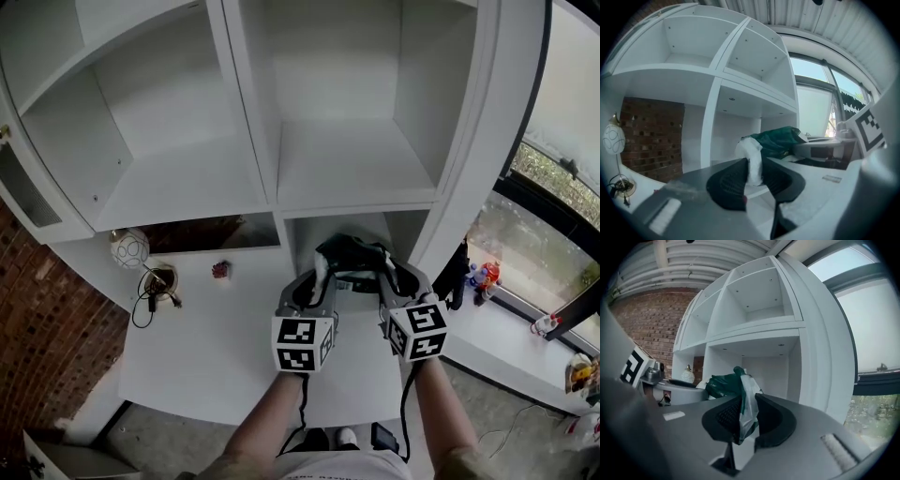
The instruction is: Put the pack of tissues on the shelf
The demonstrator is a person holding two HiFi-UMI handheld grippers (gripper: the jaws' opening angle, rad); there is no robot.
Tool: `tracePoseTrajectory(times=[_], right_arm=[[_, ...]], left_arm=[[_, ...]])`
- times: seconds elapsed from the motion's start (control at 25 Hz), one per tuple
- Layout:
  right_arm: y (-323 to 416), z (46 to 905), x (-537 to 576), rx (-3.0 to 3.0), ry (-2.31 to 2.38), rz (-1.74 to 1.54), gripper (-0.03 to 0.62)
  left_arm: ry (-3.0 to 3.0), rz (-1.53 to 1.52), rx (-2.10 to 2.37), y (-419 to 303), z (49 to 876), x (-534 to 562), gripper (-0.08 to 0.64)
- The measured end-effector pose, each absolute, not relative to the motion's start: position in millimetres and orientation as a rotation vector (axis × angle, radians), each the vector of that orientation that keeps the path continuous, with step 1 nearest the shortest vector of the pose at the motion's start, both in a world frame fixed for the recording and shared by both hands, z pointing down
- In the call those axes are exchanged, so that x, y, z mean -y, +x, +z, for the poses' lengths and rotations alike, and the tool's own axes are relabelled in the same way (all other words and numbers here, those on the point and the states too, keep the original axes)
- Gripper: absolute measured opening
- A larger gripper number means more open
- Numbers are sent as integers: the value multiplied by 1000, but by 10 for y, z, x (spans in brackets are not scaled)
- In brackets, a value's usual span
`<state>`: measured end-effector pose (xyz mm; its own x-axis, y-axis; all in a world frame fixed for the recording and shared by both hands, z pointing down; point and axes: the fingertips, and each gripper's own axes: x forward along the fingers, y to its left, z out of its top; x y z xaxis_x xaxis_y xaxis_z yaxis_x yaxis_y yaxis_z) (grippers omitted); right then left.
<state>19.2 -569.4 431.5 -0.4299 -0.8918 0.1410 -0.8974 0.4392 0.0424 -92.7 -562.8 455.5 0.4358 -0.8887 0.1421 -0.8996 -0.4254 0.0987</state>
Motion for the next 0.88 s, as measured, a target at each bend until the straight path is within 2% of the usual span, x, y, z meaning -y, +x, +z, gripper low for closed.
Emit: tracePoseTrajectory(times=[0.88], right_arm=[[197,4823,6340,2238,1794,81,63]], left_arm=[[2429,390,1685,-862,5025,6211,104]])
